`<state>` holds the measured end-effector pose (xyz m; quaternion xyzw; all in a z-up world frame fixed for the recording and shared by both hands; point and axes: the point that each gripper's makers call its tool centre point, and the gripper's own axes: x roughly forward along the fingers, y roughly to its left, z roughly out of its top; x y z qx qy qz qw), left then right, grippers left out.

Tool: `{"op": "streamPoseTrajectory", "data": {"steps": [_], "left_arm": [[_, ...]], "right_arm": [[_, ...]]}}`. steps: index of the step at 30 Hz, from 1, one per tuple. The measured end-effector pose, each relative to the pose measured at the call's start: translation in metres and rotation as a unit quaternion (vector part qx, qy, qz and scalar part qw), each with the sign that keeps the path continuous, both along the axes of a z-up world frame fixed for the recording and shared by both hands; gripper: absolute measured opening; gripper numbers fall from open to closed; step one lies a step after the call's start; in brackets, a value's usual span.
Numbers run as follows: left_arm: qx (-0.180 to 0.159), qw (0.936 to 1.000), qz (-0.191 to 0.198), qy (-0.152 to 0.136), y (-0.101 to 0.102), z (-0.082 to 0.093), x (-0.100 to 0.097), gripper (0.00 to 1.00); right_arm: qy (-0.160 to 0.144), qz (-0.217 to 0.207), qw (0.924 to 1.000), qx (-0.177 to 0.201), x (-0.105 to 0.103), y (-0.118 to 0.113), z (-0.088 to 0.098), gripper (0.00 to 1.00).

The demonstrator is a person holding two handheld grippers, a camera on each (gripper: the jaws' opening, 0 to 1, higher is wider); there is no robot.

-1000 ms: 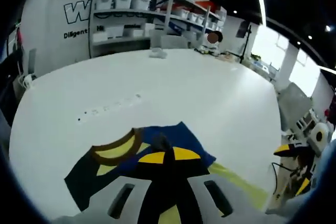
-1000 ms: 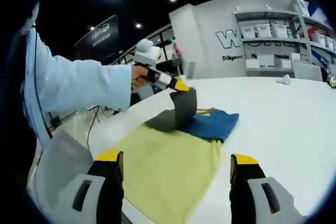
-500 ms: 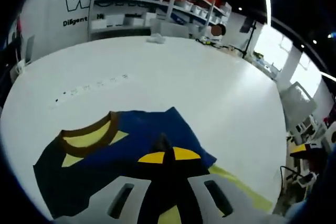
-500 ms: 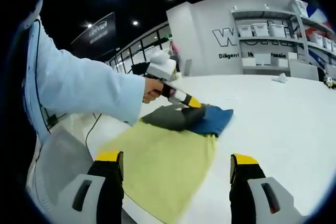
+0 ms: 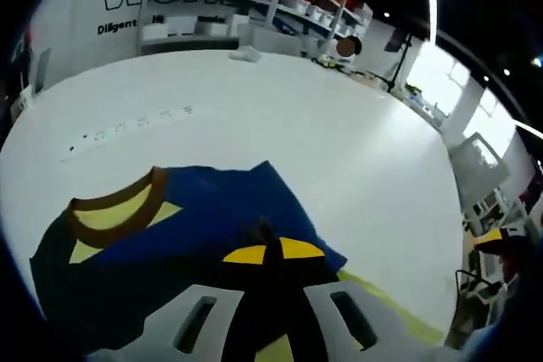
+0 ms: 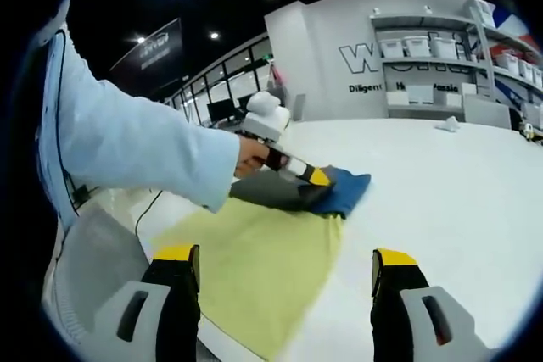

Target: Fold the garment on the visible template until the final outline fits inside the template.

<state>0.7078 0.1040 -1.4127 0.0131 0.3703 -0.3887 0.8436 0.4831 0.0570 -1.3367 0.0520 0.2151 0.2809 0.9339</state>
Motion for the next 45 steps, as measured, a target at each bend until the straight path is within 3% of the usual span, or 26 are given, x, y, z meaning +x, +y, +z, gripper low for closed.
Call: {"op": "streamPoseTrajectory", "data": {"steps": [9,15,20,31,38,45], "left_arm": [[-0.005,0.9993,-0.029,0.021,-0.007,-0.011,-0.011,0.07],[-0.053,0.9981,-0.024,0.019,-0.012,0.003,-0.009,0.19],[-0.068,0.9971,-0.033,0.01,-0.008,0.015,-0.011,0.18],[-0.093,0.9945,-0.039,-0.028,0.014,0.037,-0.013,0.22],[-0.104,0.9886,-0.076,-0.078,0.026,0.056,-0.027,0.3],[-0.097,0.9808,-0.121,-0.118,0.032,0.059,-0.039,0.43]], "right_arm": [[0.003,-0.004,1.0,0.0,0.0,-0.001,-0.002,0.81],[0.003,-0.001,1.0,0.0,0.002,0.002,-0.002,0.81],[0.0,0.005,1.0,0.0,0.005,0.005,0.0,0.81],[-0.004,0.021,0.9998,0.001,0.007,0.014,0.001,0.81],[-0.005,0.028,0.9996,0.0,0.008,0.018,0.002,0.81],[-0.003,0.031,0.9995,-0.001,0.008,0.019,0.001,0.81]]}}
